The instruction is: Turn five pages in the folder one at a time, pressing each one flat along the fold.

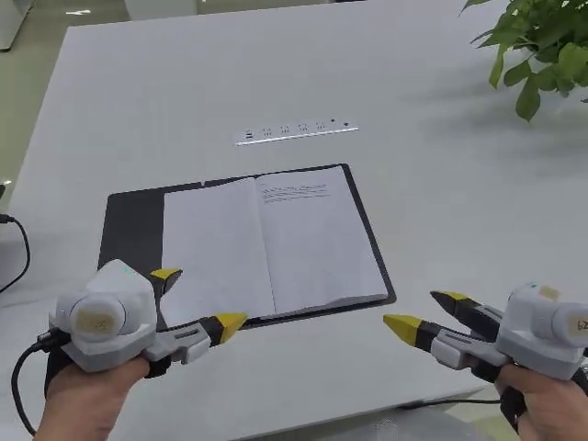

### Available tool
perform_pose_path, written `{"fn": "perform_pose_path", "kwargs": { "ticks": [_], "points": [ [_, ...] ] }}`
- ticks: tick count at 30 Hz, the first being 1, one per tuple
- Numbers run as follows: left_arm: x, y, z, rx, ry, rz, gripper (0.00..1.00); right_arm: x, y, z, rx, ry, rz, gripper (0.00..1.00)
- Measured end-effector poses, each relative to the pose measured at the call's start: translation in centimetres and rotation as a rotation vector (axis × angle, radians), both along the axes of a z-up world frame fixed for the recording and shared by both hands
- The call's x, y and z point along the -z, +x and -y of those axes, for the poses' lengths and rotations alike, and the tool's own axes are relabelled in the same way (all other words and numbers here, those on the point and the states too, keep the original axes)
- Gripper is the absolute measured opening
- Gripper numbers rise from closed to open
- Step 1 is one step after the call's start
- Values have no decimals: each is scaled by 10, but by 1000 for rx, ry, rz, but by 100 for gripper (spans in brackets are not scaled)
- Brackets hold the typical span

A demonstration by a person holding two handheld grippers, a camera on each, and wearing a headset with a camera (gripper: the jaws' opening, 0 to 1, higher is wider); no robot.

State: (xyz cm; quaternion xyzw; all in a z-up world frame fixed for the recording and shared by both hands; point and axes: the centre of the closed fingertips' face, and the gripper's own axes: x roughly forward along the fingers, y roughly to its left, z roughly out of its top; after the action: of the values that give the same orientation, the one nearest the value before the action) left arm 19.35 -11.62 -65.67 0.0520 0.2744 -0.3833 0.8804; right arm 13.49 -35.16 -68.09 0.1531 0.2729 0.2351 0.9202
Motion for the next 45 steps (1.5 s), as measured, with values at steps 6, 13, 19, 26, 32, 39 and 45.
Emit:
{"fn": "perform_pose_path", "kwargs": {
  "ticks": [6,13,19,26,32,39,45],
  "points": [
    [7,5,24,25,-14,-18,66,0,1,11,31,25,6,65],
    [8,14,58,76,-18,-24,66,7,-3,19,44,26,-9,65],
    [9,24,82,115,-16,-20,65,12,-4,20,45,36,-20,64],
    [17,29,117,196,0,-25,65,12,-4,12,15,41,-31,64],
    [20,34,142,240,9,-27,66,4,3,8,10,69,-17,64],
    [27,42,169,281,7,-36,65,4,6,1,-21,68,-18,64],
    [43,49,184,299,20,-59,65,11,3,0,-35,64,-36,64]
  ]
}}
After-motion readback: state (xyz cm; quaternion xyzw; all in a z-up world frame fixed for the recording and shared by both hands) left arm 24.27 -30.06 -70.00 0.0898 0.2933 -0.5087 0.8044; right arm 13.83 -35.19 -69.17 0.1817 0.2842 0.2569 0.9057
